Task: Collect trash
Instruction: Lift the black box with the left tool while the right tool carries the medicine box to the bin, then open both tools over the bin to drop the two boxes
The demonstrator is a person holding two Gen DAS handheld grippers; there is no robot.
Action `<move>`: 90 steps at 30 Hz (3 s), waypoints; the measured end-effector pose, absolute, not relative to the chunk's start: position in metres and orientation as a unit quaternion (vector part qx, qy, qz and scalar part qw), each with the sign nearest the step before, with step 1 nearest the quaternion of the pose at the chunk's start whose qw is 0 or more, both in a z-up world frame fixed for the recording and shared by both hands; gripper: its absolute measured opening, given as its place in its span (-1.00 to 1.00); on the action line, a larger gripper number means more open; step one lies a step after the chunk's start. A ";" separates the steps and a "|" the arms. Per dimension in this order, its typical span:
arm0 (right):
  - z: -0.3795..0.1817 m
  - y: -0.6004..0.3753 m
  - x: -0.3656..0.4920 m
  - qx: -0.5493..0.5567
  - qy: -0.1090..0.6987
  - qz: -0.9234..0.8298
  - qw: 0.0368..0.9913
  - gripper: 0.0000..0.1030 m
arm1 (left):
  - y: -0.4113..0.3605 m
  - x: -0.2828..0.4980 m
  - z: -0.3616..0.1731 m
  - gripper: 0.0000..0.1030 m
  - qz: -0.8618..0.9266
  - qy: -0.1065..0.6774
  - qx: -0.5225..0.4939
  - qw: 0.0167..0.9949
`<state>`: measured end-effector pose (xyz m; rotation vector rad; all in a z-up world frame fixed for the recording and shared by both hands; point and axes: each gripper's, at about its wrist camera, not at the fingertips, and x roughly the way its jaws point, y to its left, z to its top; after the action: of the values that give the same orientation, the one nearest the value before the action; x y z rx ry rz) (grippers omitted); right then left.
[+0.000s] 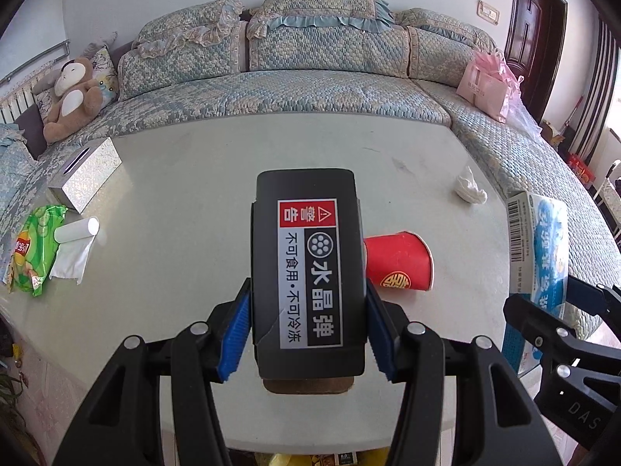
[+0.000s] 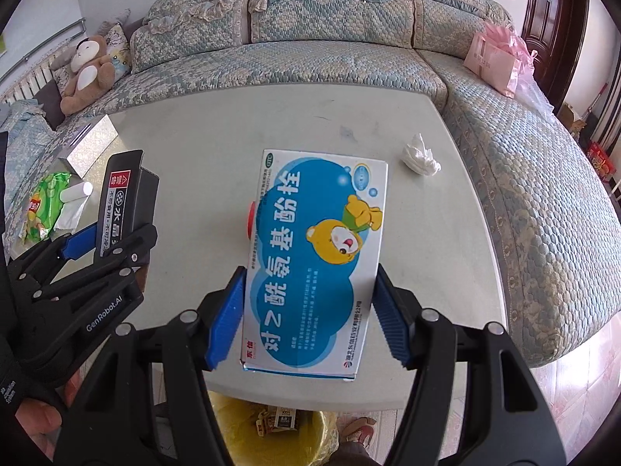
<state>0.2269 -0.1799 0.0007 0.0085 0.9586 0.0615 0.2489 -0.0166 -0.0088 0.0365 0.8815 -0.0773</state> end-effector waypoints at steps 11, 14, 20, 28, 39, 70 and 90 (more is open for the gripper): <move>-0.006 -0.144 0.123 -0.016 0.474 0.048 0.879 0.21 | 0.010 0.131 -0.017 0.02 -0.040 0.437 0.041 0.898; -0.014 -0.139 0.101 -0.014 0.479 0.051 0.876 0.21 | 0.020 0.106 -0.023 0.02 -0.040 0.439 0.041 0.896; -0.039 -0.132 0.068 -0.006 0.499 0.060 0.865 0.21 | 0.029 0.066 -0.044 0.02 -0.045 0.452 0.049 0.889; -0.093 -0.131 0.043 -0.001 0.536 0.067 0.841 0.21 | 0.025 0.039 -0.107 0.02 -0.058 0.501 0.061 0.862; -0.176 -0.146 0.037 -0.004 0.604 0.060 0.795 0.21 | -0.001 0.040 -0.198 0.01 -0.078 0.562 0.067 0.820; -0.283 -0.134 0.077 -0.027 0.677 0.064 0.733 0.21 | -0.019 0.086 -0.313 0.05 -0.065 0.640 0.095 0.760; -0.296 -0.129 0.087 -0.021 0.685 0.059 0.725 0.37 | 0.018 0.093 -0.280 0.73 -0.022 0.622 0.060 0.780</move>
<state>0.0869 -0.1286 -0.2961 -0.0472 1.5119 0.1301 0.0926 0.0176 -0.2795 0.1300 1.3448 -0.0473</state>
